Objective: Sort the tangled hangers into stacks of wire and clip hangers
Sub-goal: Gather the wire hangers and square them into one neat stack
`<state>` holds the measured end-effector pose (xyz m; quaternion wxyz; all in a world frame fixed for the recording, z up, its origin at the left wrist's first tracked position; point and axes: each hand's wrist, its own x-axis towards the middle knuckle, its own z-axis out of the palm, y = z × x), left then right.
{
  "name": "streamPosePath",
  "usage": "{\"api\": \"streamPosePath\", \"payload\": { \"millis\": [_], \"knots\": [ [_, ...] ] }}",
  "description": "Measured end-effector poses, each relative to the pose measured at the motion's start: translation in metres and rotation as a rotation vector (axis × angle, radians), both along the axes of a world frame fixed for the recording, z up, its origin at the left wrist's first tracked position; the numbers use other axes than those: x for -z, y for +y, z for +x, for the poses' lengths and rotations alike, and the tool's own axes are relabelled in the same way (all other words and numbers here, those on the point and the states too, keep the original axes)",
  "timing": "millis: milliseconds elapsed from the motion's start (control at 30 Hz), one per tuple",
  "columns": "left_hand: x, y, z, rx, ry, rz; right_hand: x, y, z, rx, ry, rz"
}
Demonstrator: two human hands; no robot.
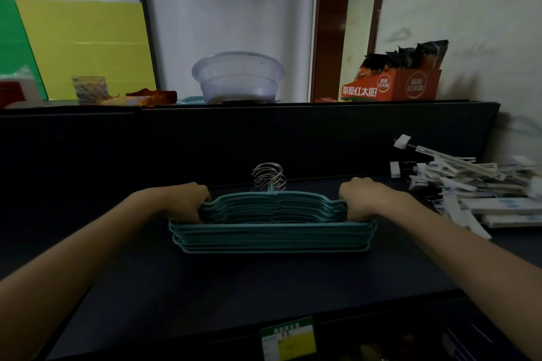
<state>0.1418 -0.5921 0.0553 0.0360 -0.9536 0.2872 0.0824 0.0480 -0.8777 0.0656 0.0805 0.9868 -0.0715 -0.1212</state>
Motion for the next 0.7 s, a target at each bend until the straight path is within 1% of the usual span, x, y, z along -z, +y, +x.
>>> {"api": "streamPosePath", "payload": {
  "millis": [200, 533, 600, 700],
  "knots": [
    [0.0002, -0.0028, -0.0016, 0.088, -0.043, 0.046, -0.0048, 0.0008, -0.0019, -0.003, 0.019, -0.007],
    [0.0036, -0.0073, -0.0018, 0.095, -0.131, 0.054, -0.0021, 0.0012, -0.0103, -0.023, -0.007, -0.033],
    [0.0029, -0.0070, -0.0002, 0.085, -0.127, 0.050, -0.0013, 0.0005, -0.0097, -0.015, -0.004, -0.026],
    [-0.0008, -0.0059, 0.0031, 0.087, -0.066, 0.051, -0.0021, -0.0024, -0.0093, 0.000, 0.001, 0.031]
  ]
}}
